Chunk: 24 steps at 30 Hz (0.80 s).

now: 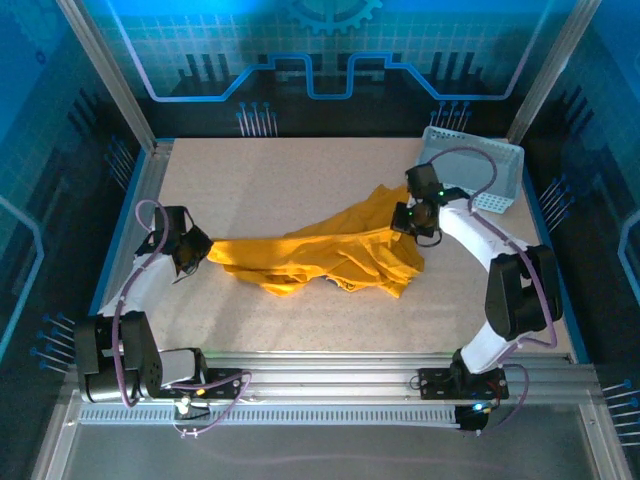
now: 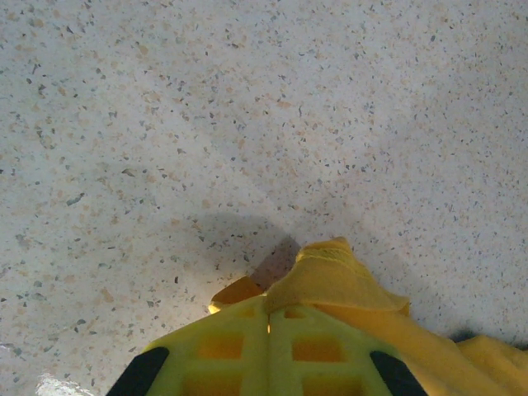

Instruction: Fold the inside-out t-shirt

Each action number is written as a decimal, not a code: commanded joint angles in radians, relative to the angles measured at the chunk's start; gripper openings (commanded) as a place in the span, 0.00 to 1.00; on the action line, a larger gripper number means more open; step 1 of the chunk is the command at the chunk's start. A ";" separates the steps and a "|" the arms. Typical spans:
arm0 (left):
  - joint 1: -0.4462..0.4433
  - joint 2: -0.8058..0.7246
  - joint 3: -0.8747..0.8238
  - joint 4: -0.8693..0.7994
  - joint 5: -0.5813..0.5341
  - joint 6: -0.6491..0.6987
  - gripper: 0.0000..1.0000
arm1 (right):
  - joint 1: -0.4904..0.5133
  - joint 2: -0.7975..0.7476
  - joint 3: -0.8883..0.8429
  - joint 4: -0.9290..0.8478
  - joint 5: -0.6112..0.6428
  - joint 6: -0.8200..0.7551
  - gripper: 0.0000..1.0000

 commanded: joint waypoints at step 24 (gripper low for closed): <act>0.012 0.026 0.021 0.006 0.003 -0.001 0.00 | -0.045 0.467 0.497 -0.108 -0.057 -0.181 0.28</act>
